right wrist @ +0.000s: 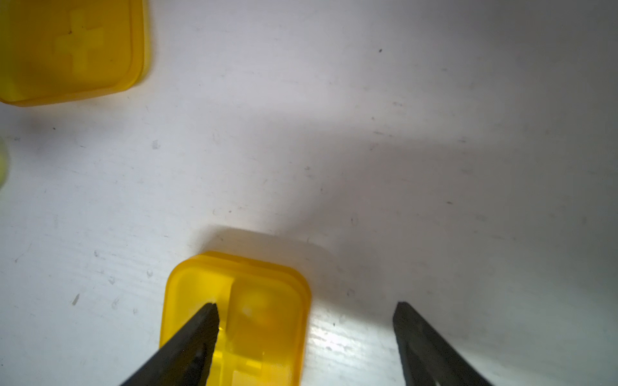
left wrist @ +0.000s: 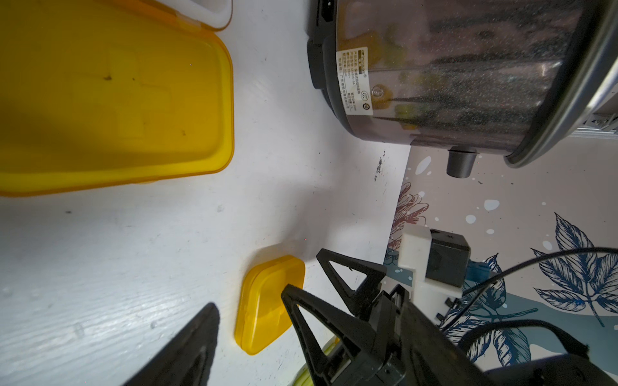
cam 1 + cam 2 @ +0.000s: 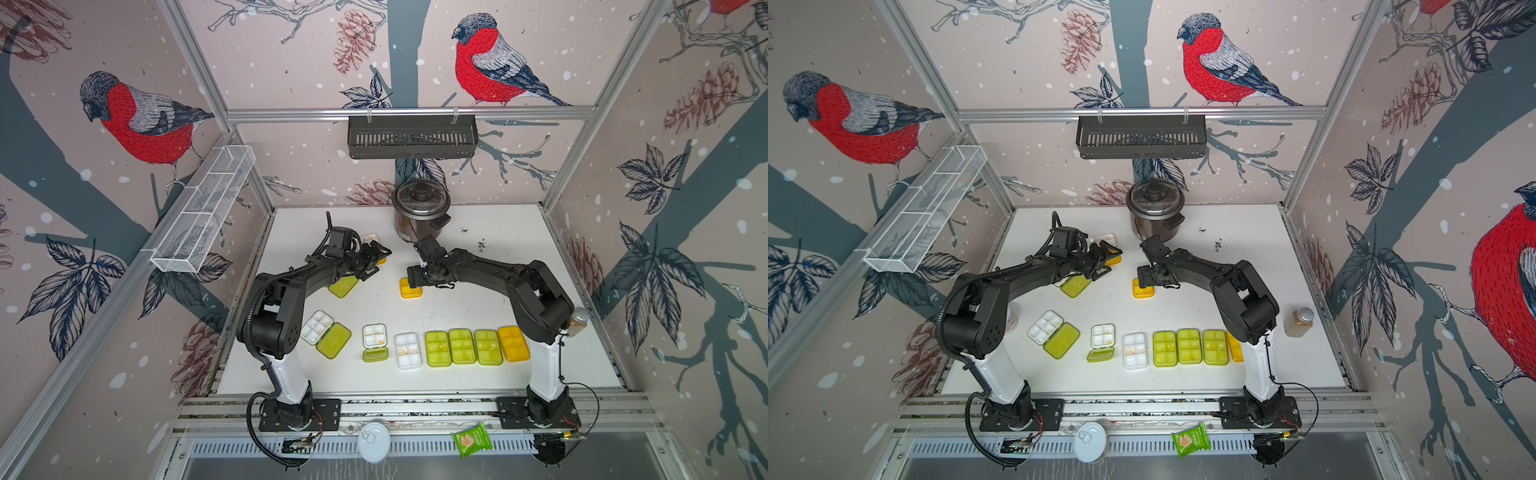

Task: Close pillboxes
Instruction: Close the lid on the pillbox, then move the pillbox to the center of the board.

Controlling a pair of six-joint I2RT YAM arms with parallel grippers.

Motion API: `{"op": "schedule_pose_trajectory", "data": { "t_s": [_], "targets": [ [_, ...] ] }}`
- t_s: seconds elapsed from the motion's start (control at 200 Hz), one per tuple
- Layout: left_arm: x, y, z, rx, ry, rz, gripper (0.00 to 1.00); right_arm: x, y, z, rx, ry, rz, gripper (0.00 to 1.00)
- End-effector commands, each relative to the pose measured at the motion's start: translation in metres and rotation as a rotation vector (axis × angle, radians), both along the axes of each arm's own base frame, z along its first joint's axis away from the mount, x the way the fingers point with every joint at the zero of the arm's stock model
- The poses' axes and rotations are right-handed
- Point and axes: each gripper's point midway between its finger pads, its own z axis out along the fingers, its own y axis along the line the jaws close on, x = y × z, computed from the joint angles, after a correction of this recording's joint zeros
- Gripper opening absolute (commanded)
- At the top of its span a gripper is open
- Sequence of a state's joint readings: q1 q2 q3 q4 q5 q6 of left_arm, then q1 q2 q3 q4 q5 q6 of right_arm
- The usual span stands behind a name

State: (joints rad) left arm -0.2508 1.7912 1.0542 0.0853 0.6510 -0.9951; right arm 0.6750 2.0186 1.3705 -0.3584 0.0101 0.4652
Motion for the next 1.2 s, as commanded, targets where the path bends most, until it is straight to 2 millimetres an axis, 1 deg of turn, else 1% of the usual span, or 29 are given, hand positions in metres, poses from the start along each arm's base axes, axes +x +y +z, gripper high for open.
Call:
{"op": "schedule_pose_trajectory", "data": {
  "t_s": [0.0, 0.105, 0.3, 0.52, 0.675, 0.875, 0.945, 1.046, 1.196],
  "targets": [
    [0.003, -0.002, 0.004, -0.017, -0.021, -0.004, 0.84, -0.016, -0.014, -0.017, -0.084, 0.05, 0.009, 0.83],
    [0.004, -0.002, 0.006, -0.02, -0.025, -0.004, 0.84, -0.016, -0.007, -0.01, -0.069, 0.036, 0.009, 0.83],
    [0.003, -0.002, 0.006, -0.02, -0.024, -0.006, 0.84, -0.012, 0.015, 0.006, -0.048, -0.008, 0.018, 0.87],
    [0.003, -0.002, 0.01, -0.024, -0.032, -0.007, 0.84, -0.012, 0.028, 0.006, -0.062, -0.017, 0.037, 0.9],
    [0.003, -0.002, 0.011, -0.026, -0.033, -0.006, 0.84, -0.02, 0.041, 0.004, -0.065, -0.008, 0.083, 0.92],
    [0.002, -0.002, 0.013, -0.031, -0.039, -0.007, 0.84, -0.03, 0.044, 0.0, -0.078, 0.005, 0.111, 0.92],
    [0.003, -0.002, 0.014, -0.035, -0.041, -0.007, 0.84, -0.031, 0.041, -0.007, -0.097, 0.015, 0.114, 0.92],
    [0.002, -0.002, 0.013, -0.031, -0.038, -0.006, 0.84, -0.033, 0.038, -0.013, -0.116, 0.025, 0.116, 0.85],
    [0.002, -0.002, 0.012, -0.034, -0.036, -0.007, 0.84, -0.029, 0.03, -0.013, -0.159, 0.001, 0.098, 0.83]
  ]
}}
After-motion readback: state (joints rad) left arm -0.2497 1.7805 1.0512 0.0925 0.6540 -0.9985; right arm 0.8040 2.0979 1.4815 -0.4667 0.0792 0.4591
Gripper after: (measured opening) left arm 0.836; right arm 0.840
